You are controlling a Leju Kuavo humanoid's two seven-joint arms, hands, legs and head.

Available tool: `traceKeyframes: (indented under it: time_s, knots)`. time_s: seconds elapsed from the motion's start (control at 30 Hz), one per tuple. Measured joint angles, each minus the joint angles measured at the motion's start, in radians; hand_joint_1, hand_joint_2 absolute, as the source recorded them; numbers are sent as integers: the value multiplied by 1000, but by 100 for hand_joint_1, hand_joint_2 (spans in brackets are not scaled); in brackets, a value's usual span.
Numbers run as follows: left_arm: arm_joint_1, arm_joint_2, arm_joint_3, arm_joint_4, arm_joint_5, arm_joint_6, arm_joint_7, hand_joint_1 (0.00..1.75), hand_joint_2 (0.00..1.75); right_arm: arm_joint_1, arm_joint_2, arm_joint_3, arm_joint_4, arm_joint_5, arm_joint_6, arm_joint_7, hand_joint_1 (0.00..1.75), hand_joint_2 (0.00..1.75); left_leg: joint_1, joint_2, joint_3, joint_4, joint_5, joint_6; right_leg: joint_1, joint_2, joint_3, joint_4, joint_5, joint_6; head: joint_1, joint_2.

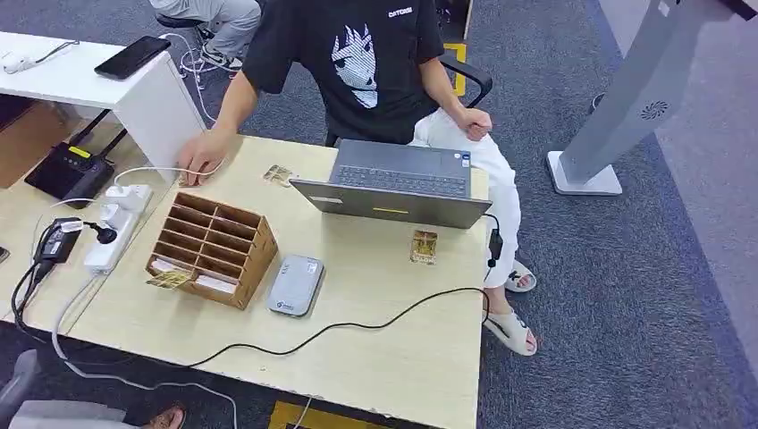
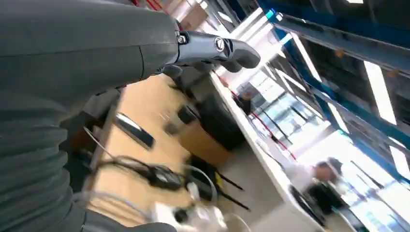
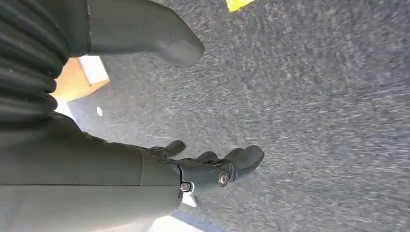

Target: Pass the card to the sensor for recognition and then transmit it.

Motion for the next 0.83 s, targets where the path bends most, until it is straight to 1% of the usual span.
traceKeyframes:
  time_s: [0.07, 0.1, 0.13, 0.17, 0.2, 0.23, 0.27, 0.33, 0.37, 0.4, 0.47, 0.5, 0.53, 0.6, 0.63, 0.67, 0.73, 0.77, 0.83]
  knots:
    - [-52, -41, 137, 76, -28, 16, 3, 0, 175, 0, 2, 0, 0, 6, -5, 3, 0, 175, 0, 0, 1, 0, 0, 0, 0, 0, 1, 0, 0, 0, 0, 0]
    - [-74, -55, 208, 122, -47, 21, -3, 0, 175, -1, 3, 0, 0, 10, -6, 3, 0, 175, 1, 2, 2, 0, 0, 0, 0, 1, 0, 0, 0, 0, -1, 0]
    - [-94, -69, 269, 168, -58, 23, -25, 0, 175, 0, 3, 0, 0, 12, -7, 3, 0, 175, 1, 2, 2, 0, 0, 0, 0, 1, 0, 0, 0, 0, -1, 0]
    - [-113, -80, 313, 207, -67, 24, -47, 0, 175, 0, 3, 0, 0, 12, -8, 6, 0, 175, 1, 1, 2, 0, 0, 0, 1, 0, 0, 0, 0, 0, -1, 0]
    - [-132, -90, 352, 236, -73, 21, -52, 0, 175, 0, 3, 0, 0, 12, -9, 6, 0, 175, 1, -1, 1, 0, 0, 0, 1, -1, 0, 0, 0, -1, 1, 0]
    - [-148, -98, 384, 262, -75, 11, -37, 0, 175, -2, 3, 0, 0, 13, -9, 6, 0, 175, 1, -1, 1, 0, 0, 0, 1, -1, 1, 0, -1, 0, 1, 0]
    - [-165, -105, 421, 301, -89, 11, -5, 0, 175, -4, 4, 0, 0, 15, -9, 5, 0, 175, 1, -1, 1, 0, 0, 0, 1, -1, 1, 0, -1, 0, 1, 0]
    - [-212, -101, 499, 432, -98, 36, 40, 0, 175, -6, 5, 0, 0, 23, -8, 1, 0, 175, -1, -1, 2, 0, 0, 0, 0, -1, 1, 0, -1, 0, 0, 0]
    - [-235, -90, 538, 522, -90, 66, 46, 0, 175, -6, 6, 1, 0, 30, -7, -1, 0, 175, -1, -1, 2, 0, 0, 0, 0, -1, 2, 0, -1, 0, 1, 0]
    - [-257, -74, 572, 617, -90, 117, 37, 0, 175, -7, 6, 2, 0, 36, -7, -2, 0, 175, -1, -1, 2, 0, 0, 0, 0, -1, 2, 0, -1, 0, 0, 0]
    - [-289, -35, 633, 819, -83, 241, 14, 0, 175, -8, 7, 5, 0, 47, -7, -2, 0, 175, 0, -1, 2, 0, 0, 0, 0, -1, 2, 0, -1, 0, 1, 0]
    - [-306, -11, 656, 918, -85, 308, 18, 0, 175, -8, 7, 9, 0, 56, -8, 0, 0, 175, 0, -1, 2, 0, 0, 0, 0, -2, 1, 0, -1, 0, 1, 0]
    - [-322, 19, 680, 1043, -97, 382, 44, 0, 175, -9, 7, 13, 0, 70, -8, 8, 0, 175, 0, -2, 2, 0, 0, 0, 0, -2, 2, 0, -1, 0, 0, 0]
    - [-339, 54, 694, 1208, -140, 455, 112, 0, 175, -11, 7, 21, 0, 88, -8, 27, 0, 175, -1, -2, 2, 0, 0, 0, 0, -2, 1, 0, -1, 0, 0, 0]
    - [-347, 64, 694, 1293, -178, 486, 183, 0, 175, -11, 8, 26, 0, 100, -8, 38, 0, 175, -1, -3, 2, 0, 0, 1, 0, -3, 2, 0, -1, 0, 1, 0]
    - [-355, 68, 694, 1353, -218, 501, 246, 0, 175, -11, 8, 32, 1, 111, -8, 48, 0, 175, -1, -3, 2, 0, 1, 1, 0, -3, 1, 0, -1, 0, 1, 0]
    - [-369, 67, 673, 1471, -340, 498, 412, 0, 175, -11, 10, 45, 2, 132, -6, 63, 0, 175, -2, -3, 2, 1, 1, 1, -1, -3, 1, 0, 0, 1, 0, 0]
    - [-375, 59, 655, 1517, -387, 489, 462, 0, 175, -11, 12, 52, 2, 140, -5, 65, 0, 175, -2, -3, 2, 1, 1, 1, -1, -3, 2, 0, 0, 1, 1, 0]
    - [-384, 47, 622, 1581, -431, 477, 489, 0, 175, -11, 15, 63, 3, 147, -3, 65, 0, 175, -2, -3, 1, 1, 1, 2, -1, -3, 2, 0, 0, 2, 2, 0]
